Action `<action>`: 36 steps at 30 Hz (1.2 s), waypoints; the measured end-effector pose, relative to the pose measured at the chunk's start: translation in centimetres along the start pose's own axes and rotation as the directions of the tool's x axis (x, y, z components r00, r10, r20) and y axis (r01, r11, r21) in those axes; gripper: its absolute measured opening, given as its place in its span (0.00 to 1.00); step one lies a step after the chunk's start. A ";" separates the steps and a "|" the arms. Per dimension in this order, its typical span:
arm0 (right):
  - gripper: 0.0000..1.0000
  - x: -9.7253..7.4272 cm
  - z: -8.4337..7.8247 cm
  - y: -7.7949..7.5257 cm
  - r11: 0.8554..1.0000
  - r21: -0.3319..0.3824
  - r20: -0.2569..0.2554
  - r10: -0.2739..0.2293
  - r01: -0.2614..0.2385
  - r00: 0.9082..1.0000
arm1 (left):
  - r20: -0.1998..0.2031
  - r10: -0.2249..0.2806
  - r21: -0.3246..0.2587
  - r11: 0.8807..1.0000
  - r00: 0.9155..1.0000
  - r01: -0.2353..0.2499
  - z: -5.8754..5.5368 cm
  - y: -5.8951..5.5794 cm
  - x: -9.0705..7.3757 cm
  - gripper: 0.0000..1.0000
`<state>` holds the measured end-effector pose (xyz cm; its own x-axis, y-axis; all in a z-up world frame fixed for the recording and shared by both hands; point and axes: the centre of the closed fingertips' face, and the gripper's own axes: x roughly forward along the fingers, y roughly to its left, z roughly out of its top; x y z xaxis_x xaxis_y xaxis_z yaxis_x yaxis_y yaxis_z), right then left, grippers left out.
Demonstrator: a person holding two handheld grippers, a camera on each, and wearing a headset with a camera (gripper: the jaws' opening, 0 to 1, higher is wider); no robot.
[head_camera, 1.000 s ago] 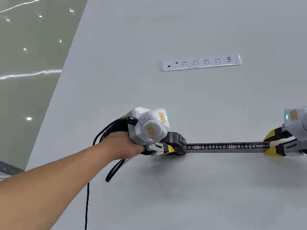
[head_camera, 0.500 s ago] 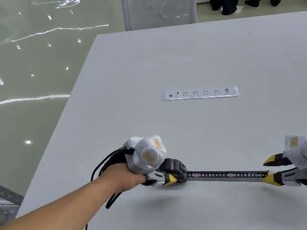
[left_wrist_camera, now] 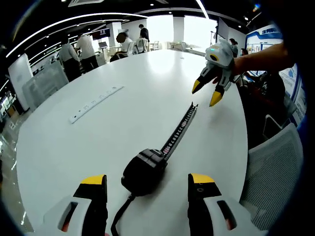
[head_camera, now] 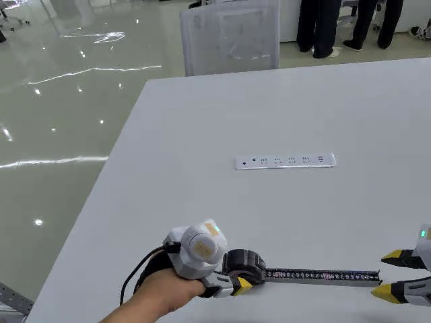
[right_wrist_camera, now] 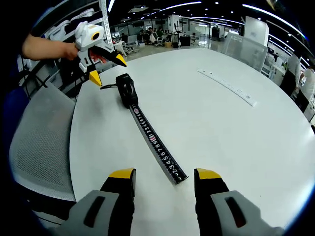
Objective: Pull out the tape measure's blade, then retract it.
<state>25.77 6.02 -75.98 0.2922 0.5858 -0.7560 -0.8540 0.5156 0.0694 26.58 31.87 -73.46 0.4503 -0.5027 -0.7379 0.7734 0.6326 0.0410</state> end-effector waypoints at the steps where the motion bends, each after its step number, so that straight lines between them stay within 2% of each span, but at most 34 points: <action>1: 0.47 -0.2 0.0 0.1 1.000 0.012 0.003 -0.006 0.006 1.000 | 0.009 0.010 -0.019 1.000 1.000 -0.010 0.0 0.0 -0.2 0.64; 2: 0.49 -0.4 0.0 0.2 1.000 0.018 0.005 -0.011 0.011 1.000 | 0.023 0.016 -0.032 0.999 1.000 -0.015 0.1 0.0 -0.4 0.64; 7: 0.53 -1.5 0.2 1.2 0.998 0.053 0.029 -0.037 0.036 0.999 | 0.035 0.050 -0.072 0.996 0.998 -0.048 -0.1 -0.3 -1.5 0.72; 13: 0.62 -2.4 0.4 2.7 0.994 0.095 0.048 -0.054 0.050 0.997 | 0.052 0.078 -0.119 0.990 0.996 -0.071 -0.5 -0.9 -2.6 0.75; 21: 0.70 -3.4 0.2 4.2 0.986 0.146 0.071 -0.086 0.074 0.994 | 0.054 0.111 -0.155 0.983 0.992 -0.102 -1.1 -1.7 -3.8 0.81; 23: 0.71 -3.7 0.2 4.4 0.985 0.156 0.075 -0.091 0.078 0.993 | 0.058 0.118 -0.182 0.978 0.991 -0.105 -1.1 -1.7 -4.2 0.81; 25: 0.73 -4.1 0.1 4.5 0.982 0.171 0.080 -0.101 0.086 0.992 | 0.066 0.138 -0.224 0.967 0.988 -0.120 -1.0 -1.6 -4.7 0.82; 26: 0.73 -4.2 0.1 4.6 0.981 0.175 0.081 -0.104 0.089 0.991 | 0.067 0.138 -0.222 0.968 0.988 -0.120 -1.1 -1.7 -4.8 0.83; 28: 0.75 -4.6 0.0 4.9 0.978 0.186 0.086 -0.113 0.096 0.990 | 0.074 0.153 -0.251 0.959 0.985 -0.130 -1.1 -1.8 -5.3 0.85; 32: 0.77 -5.3 -0.4 5.3 0.973 0.207 0.090 -0.127 0.106 0.988 | 0.072 0.159 -0.266 0.955 0.985 -0.134 -1.6 -2.4 -5.9 0.91; 36: 0.79 -5.9 -0.5 5.8 0.968 0.224 0.093 -0.134 0.110 0.987 | 0.071 0.163 -0.276 0.951 0.984 -0.138 -1.9 -3.0 -6.4 0.92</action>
<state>18.85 5.27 -71.47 0.4429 0.5670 -0.6945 -0.6984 0.7040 0.1294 20.56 34.32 -70.13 0.6010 -0.4329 -0.6718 0.5500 0.8339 -0.0452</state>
